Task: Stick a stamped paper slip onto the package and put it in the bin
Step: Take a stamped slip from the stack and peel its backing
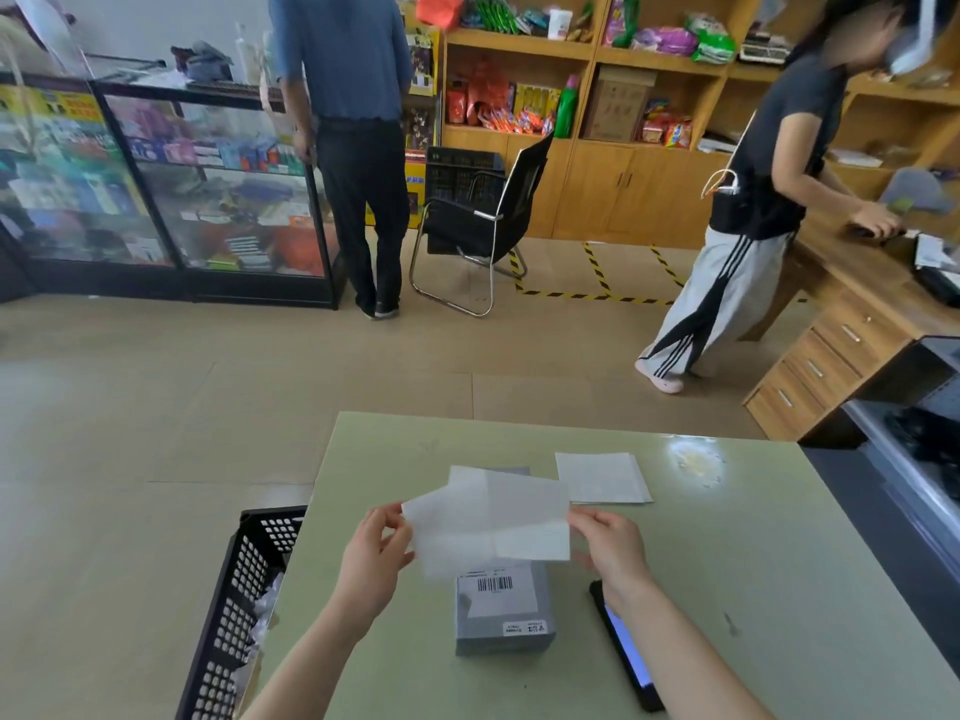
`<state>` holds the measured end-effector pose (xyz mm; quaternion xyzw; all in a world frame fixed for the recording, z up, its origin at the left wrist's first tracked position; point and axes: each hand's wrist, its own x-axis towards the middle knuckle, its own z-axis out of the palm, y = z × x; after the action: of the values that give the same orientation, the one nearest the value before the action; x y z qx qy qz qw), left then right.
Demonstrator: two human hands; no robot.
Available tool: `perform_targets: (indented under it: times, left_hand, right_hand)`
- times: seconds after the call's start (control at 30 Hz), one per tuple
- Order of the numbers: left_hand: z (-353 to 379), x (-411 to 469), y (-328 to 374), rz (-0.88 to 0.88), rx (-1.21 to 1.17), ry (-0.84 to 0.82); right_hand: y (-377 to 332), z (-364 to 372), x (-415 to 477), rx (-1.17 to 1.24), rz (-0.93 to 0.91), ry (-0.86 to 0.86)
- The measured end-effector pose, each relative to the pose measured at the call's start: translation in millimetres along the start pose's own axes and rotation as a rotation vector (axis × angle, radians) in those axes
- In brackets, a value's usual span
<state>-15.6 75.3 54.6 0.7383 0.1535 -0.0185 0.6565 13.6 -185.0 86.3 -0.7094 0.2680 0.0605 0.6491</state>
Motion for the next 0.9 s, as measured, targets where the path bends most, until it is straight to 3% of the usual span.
perform_targets:
  times: [0.3,0.63,0.9]
  left_hand:
    - [-24.0,12.5,-17.5,-0.119,0.053,0.067]
    - [-36.4,28.4,-31.8,-0.178,0.096,0.155]
    - [-37.0,37.6,-55.5,-0.256,0.244,0.199]
  right_hand:
    - [-14.8,-11.3,16.0,-0.081,-0.066,0.006]
    - [-34.1,-11.5,26.1,-0.166,-0.222,0.171]
    - [-41.4,-5.2,24.9,-0.241,-0.322,0.188]
